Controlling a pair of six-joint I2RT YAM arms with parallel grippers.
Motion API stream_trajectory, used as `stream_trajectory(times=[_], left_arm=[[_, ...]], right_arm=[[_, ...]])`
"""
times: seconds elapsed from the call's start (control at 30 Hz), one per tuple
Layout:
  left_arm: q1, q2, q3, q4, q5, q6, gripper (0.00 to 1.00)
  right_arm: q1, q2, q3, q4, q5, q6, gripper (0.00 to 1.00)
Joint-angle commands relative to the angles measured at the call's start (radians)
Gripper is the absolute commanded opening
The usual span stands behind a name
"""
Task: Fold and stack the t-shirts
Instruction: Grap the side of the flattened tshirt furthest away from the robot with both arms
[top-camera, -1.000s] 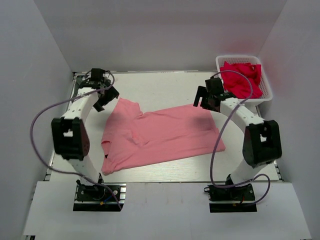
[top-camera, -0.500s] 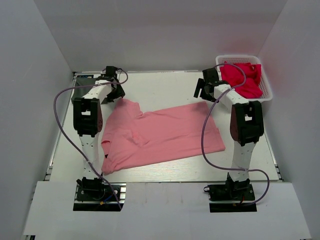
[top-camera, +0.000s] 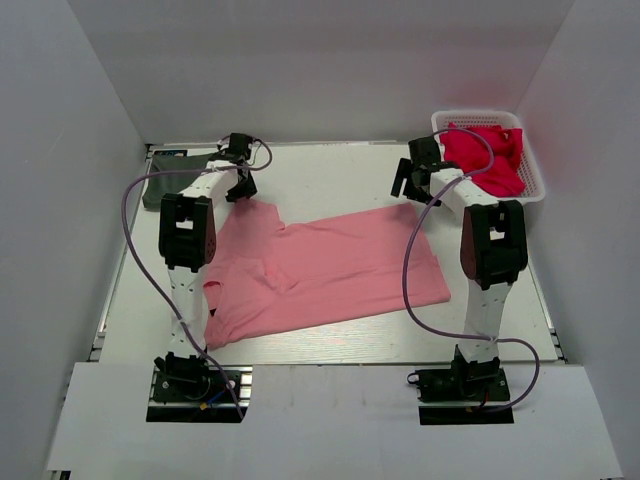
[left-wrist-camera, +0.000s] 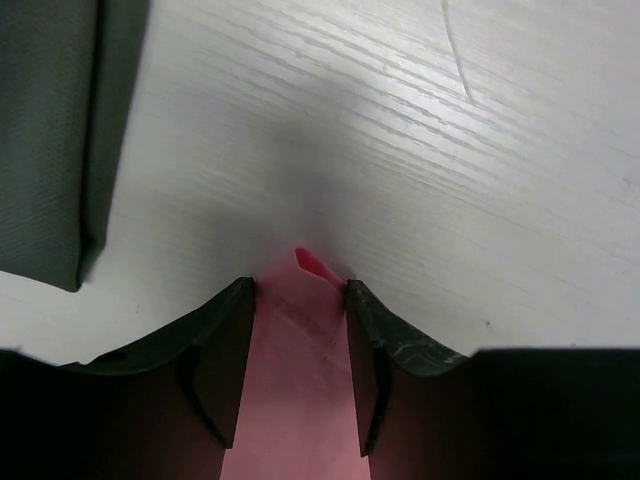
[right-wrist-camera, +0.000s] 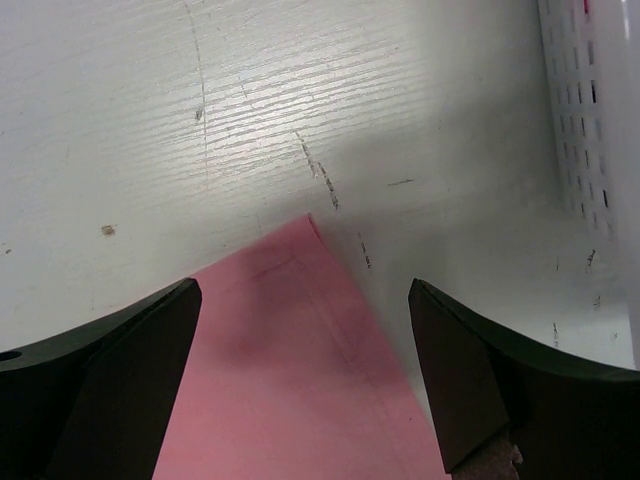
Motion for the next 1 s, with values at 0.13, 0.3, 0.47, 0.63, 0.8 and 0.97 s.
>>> stream_trajectory(times=[0.13,0.3,0.47,0.63,0.8,0.97], left_arm=[[0.003,-0.017,0.039,-0.004,-0.056,0.007,0.55],[0.003,0.030,0.081,-0.001,0.007,0.017,0.51],[0.003,0.041,0.070,0.012,0.067,0.029,0.06],[0.003,-0.003,-0.009,0.057,0.058,0.043,0.00],[0.003,-0.066,-0.082,0.114,0.058,0.052,0.00],[0.003,-0.088,-0.092,0.123,0.049,0.043,0.00]], right_arm=[[-0.002,0.041,0.056,0.011,-0.010,-0.022,0.90],[-0.004,0.069,0.093,-0.001,-0.015,-0.022,0.90],[-0.003,0.099,0.116,0.001,-0.001,-0.028,0.90],[-0.004,0.147,0.168,-0.027,-0.009,-0.020,0.90],[-0.001,0.187,0.170,-0.021,-0.050,-0.014,0.74],[-0.001,0.179,0.155,-0.053,-0.065,0.011,0.68]])
